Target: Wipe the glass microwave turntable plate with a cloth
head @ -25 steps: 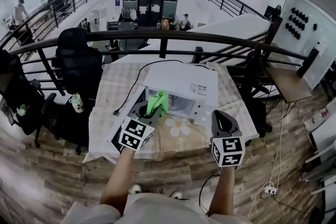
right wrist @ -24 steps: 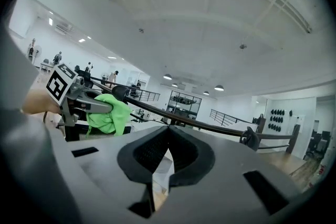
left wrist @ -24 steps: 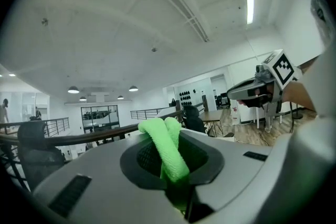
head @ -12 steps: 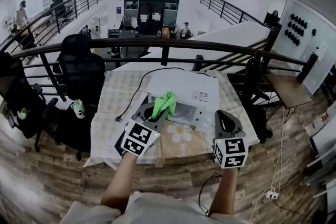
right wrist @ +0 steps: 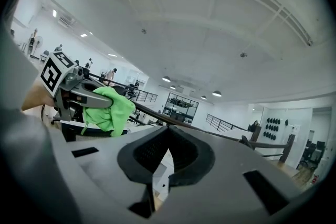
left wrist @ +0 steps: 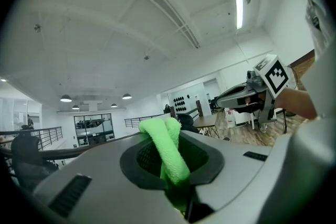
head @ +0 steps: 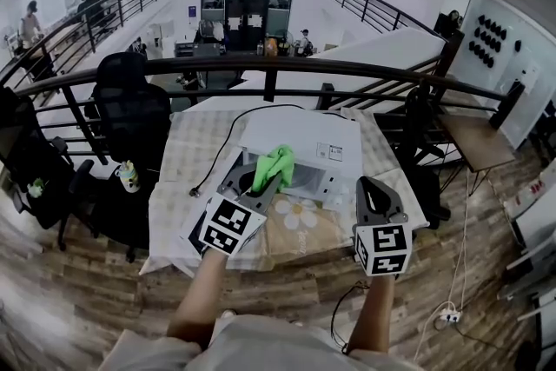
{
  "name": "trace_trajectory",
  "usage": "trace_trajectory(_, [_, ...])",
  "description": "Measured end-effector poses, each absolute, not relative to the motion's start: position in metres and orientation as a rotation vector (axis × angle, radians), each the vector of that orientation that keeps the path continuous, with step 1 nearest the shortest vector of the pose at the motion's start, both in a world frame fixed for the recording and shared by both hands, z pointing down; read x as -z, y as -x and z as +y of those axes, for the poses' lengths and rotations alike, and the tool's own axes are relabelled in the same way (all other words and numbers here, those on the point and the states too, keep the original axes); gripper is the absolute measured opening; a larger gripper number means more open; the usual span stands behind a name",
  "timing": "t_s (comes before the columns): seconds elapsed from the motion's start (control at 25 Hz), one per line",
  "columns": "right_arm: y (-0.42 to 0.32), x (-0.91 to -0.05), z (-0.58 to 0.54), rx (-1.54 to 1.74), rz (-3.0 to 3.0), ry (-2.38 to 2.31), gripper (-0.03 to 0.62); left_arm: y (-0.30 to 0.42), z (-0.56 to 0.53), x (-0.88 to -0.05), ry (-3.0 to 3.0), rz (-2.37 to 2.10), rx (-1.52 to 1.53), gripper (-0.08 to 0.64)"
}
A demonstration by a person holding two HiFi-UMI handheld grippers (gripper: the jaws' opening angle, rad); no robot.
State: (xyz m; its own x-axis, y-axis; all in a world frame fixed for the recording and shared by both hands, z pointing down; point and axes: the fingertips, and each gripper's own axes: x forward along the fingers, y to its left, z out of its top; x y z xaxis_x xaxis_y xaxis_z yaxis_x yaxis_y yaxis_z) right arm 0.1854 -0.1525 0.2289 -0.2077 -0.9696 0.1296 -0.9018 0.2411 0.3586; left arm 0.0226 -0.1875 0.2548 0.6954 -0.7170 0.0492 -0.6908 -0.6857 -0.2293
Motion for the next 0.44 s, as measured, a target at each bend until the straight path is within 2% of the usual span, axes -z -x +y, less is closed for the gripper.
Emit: trace_trajectory(0.44, [-0.181,-0.229,-0.145,0.295,-2.187,-1.729,0.014,-0.012,-0.183,-0.257,2.709,1.169,0.226,0.058])
